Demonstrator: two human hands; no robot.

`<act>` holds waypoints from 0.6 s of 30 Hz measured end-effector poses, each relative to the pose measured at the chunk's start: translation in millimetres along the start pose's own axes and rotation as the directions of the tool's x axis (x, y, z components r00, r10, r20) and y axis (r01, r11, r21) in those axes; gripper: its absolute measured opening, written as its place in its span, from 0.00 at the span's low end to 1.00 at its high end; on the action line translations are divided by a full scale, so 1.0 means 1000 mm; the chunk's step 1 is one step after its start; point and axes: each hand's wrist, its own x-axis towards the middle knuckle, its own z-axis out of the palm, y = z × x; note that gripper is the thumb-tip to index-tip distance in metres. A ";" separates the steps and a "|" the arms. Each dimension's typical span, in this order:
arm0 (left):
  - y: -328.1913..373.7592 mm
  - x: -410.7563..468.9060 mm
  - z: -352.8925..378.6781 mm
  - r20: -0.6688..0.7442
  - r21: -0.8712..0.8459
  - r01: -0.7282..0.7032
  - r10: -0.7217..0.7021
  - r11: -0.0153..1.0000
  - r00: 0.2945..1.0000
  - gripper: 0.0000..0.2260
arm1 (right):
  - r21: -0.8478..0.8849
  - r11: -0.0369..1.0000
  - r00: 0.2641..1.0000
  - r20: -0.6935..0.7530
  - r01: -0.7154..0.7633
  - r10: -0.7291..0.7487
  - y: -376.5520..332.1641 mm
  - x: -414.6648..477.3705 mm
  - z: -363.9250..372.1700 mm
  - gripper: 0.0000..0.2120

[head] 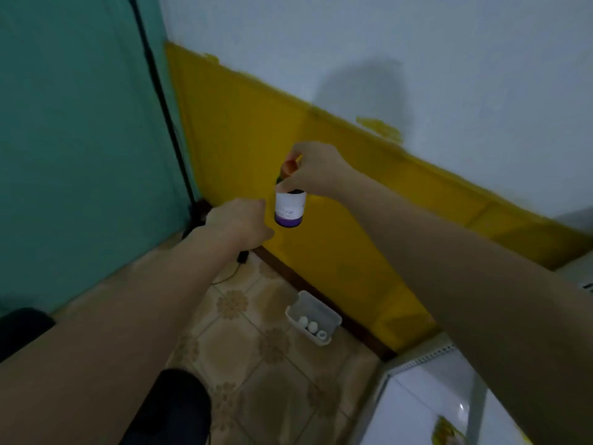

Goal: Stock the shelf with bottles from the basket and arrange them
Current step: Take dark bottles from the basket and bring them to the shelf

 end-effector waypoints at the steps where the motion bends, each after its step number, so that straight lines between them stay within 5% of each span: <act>1: 0.002 0.018 0.013 0.029 -0.010 -0.035 0.035 0.999 0.999 0.10 | 0.013 0.999 0.999 0.013 -0.040 0.040 0.016 0.011 0.008 0.24; 8: 0.013 0.128 0.125 0.184 0.046 -0.177 0.166 0.983 0.969 0.09 | 0.078 0.958 0.958 0.097 -0.277 0.270 0.141 0.082 0.091 0.24; 13: -0.009 0.188 0.227 0.253 0.127 -0.127 0.092 0.984 0.963 0.19 | 0.113 0.935 0.937 0.141 -0.337 0.320 0.238 0.130 0.196 0.17; 18: -0.048 0.256 0.341 0.285 0.210 -0.137 0.073 0.968 0.956 0.20 | 0.106 0.915 0.917 0.148 -0.388 0.371 0.336 0.168 0.325 0.12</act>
